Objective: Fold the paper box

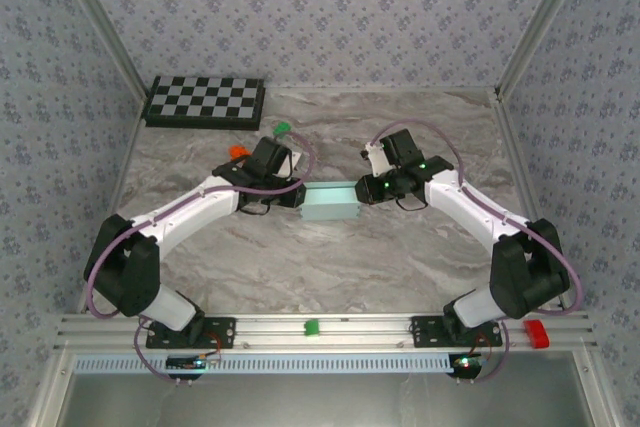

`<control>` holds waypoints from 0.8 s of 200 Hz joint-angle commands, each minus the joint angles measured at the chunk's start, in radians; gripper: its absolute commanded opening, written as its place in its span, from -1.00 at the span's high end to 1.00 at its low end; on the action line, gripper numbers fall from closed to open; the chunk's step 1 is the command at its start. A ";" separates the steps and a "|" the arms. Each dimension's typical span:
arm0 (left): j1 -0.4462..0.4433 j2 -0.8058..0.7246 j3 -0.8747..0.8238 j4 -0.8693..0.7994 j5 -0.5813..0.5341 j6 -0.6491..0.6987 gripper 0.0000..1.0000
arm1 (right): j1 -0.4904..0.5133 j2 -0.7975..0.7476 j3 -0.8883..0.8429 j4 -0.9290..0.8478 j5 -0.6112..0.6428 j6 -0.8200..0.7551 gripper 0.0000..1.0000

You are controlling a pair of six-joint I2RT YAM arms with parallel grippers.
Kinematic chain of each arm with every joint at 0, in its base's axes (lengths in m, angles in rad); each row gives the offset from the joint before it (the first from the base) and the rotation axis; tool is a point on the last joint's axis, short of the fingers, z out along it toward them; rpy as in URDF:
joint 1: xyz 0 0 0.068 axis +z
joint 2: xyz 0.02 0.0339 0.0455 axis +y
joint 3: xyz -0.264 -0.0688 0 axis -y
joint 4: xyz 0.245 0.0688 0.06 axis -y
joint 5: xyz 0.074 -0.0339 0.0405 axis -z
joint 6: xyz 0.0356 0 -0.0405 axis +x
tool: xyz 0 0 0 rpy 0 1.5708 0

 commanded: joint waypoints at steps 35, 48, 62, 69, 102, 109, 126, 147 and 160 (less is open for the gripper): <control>-0.011 0.012 0.046 0.017 0.012 -0.013 0.70 | 0.018 0.029 0.045 -0.028 -0.013 0.013 0.59; -0.010 0.015 0.046 0.015 0.011 -0.013 0.70 | 0.019 0.031 0.050 -0.029 -0.011 0.011 0.58; -0.011 0.018 0.048 0.008 0.007 -0.011 0.70 | 0.021 0.034 0.055 -0.033 -0.010 0.010 0.57; -0.010 0.019 0.048 0.006 0.004 -0.009 0.70 | 0.020 0.037 0.056 -0.035 -0.009 0.010 0.56; -0.010 0.021 0.047 -0.002 -0.001 -0.008 0.71 | 0.025 0.041 0.061 -0.039 -0.009 0.011 0.56; -0.011 0.022 0.047 -0.002 -0.003 -0.008 0.71 | 0.024 0.040 0.062 -0.039 -0.009 0.011 0.55; -0.012 0.024 0.048 -0.004 -0.007 -0.006 0.71 | 0.025 0.043 0.065 -0.041 -0.011 0.013 0.56; -0.013 0.028 0.053 -0.009 -0.011 -0.003 0.71 | 0.025 0.044 0.068 -0.042 -0.015 0.015 0.55; -0.014 0.030 0.055 -0.012 -0.011 -0.003 0.71 | 0.024 0.044 0.070 -0.044 -0.017 0.017 0.53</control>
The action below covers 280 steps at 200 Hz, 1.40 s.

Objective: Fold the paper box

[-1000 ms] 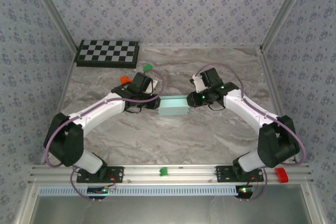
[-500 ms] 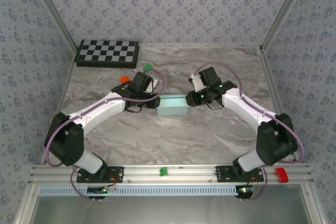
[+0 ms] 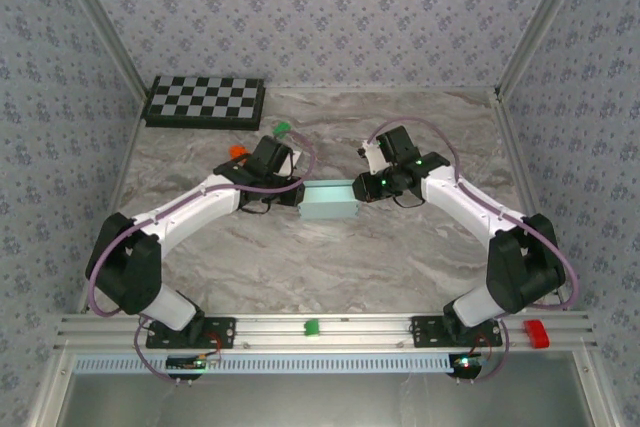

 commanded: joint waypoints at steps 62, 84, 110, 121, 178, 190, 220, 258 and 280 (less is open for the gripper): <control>-0.018 0.019 0.047 -0.007 0.012 0.000 0.71 | 0.014 0.017 0.039 -0.021 -0.062 0.031 0.45; -0.020 0.018 0.048 -0.007 0.013 0.000 0.71 | 0.016 0.018 0.041 -0.020 -0.070 0.036 0.42; -0.021 0.019 0.048 -0.007 0.012 -0.002 0.71 | 0.014 0.019 0.042 -0.018 -0.088 0.044 0.43; -0.022 0.019 0.048 -0.007 0.012 -0.002 0.71 | 0.014 0.018 0.040 -0.016 -0.095 0.048 0.46; -0.024 0.021 0.048 -0.007 0.012 -0.002 0.71 | 0.013 0.035 0.048 -0.019 -0.116 0.063 0.53; -0.025 0.020 0.048 -0.007 0.012 -0.002 0.71 | 0.012 0.039 0.051 -0.018 -0.120 0.069 0.56; -0.025 0.018 0.047 -0.007 0.009 -0.003 0.71 | 0.013 0.048 0.058 -0.021 -0.110 0.069 0.57; -0.025 0.013 0.039 -0.009 -0.001 -0.002 0.71 | 0.015 0.059 0.051 -0.055 -0.052 0.049 0.66; -0.025 0.014 0.032 -0.013 -0.006 -0.002 0.72 | 0.019 0.070 0.046 -0.061 -0.041 0.042 0.75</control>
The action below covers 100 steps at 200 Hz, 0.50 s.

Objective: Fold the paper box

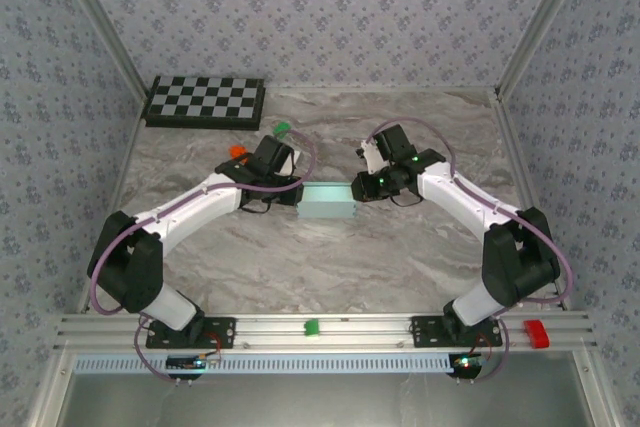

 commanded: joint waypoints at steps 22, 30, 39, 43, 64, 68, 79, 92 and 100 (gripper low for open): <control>-0.022 -0.001 0.006 0.005 0.029 -0.002 0.73 | 0.021 0.033 0.008 -0.029 0.003 -0.015 0.78; -0.022 -0.002 0.002 0.005 0.027 -0.002 0.77 | 0.024 0.034 0.007 -0.027 0.006 -0.013 0.78; -0.022 -0.005 -0.002 0.004 0.024 -0.003 0.78 | 0.026 0.036 0.007 -0.028 0.011 -0.014 0.78; -0.023 -0.006 -0.004 0.004 0.024 -0.004 0.78 | 0.028 0.037 0.005 -0.027 0.011 -0.016 0.78; -0.024 -0.011 -0.015 0.002 0.019 -0.005 0.82 | 0.034 0.040 0.002 -0.061 0.019 -0.019 0.78; -0.023 -0.012 -0.018 0.002 0.019 -0.005 0.82 | 0.035 0.041 0.001 -0.062 0.021 -0.021 0.78; -0.024 -0.015 -0.023 0.002 0.019 -0.006 0.82 | 0.039 0.041 -0.002 -0.067 0.024 -0.025 0.78; -0.027 -0.016 -0.031 0.003 0.017 -0.009 0.82 | 0.043 0.040 -0.006 -0.069 0.028 -0.024 0.76; -0.030 -0.018 -0.037 0.005 0.015 -0.011 0.82 | 0.046 0.039 -0.010 -0.068 0.029 -0.024 0.75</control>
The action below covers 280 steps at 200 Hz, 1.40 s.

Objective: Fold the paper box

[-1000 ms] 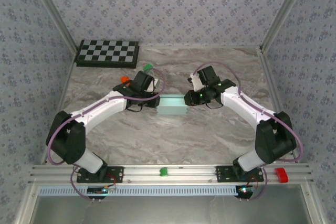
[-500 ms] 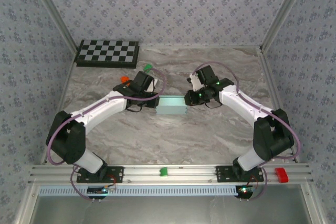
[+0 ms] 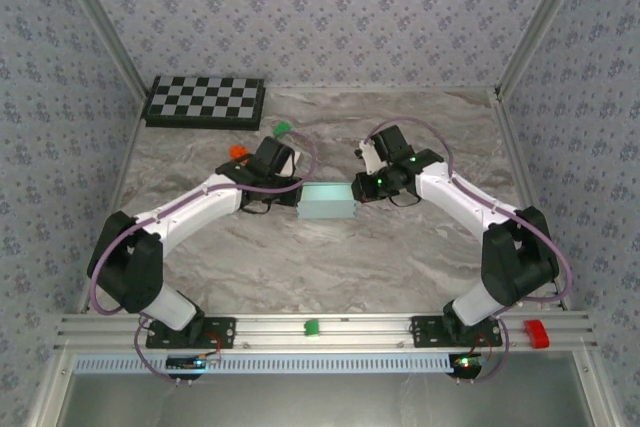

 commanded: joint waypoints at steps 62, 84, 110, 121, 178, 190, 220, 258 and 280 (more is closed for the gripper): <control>-0.042 -0.040 -0.087 0.026 0.014 -0.036 0.82 | 0.048 0.024 -0.043 -0.063 0.006 -0.016 0.72; -0.047 -0.040 -0.096 0.027 0.009 -0.042 0.82 | 0.053 0.020 -0.050 -0.063 0.014 -0.016 0.69; -0.051 -0.039 -0.098 0.027 0.000 -0.043 0.80 | 0.055 -0.003 -0.046 -0.052 0.011 -0.011 0.65; -0.052 -0.040 -0.096 0.027 -0.002 -0.043 0.80 | 0.055 -0.011 -0.041 -0.049 0.012 -0.009 0.62; -0.053 -0.040 -0.075 0.018 -0.016 -0.037 0.80 | 0.051 -0.057 -0.017 -0.037 -0.011 0.000 0.34; -0.054 -0.039 -0.075 0.018 -0.016 -0.038 0.79 | 0.047 -0.064 -0.018 -0.008 -0.019 0.004 0.25; -0.053 -0.035 -0.070 0.018 -0.017 -0.037 0.79 | 0.033 -0.081 -0.020 0.018 -0.035 0.019 0.11; -0.053 -0.030 -0.064 0.018 -0.018 -0.035 0.79 | 0.012 -0.088 -0.020 0.032 -0.026 0.047 0.05; -0.053 -0.028 -0.062 0.016 -0.017 -0.034 0.79 | 0.001 -0.096 -0.022 0.050 -0.029 0.061 0.04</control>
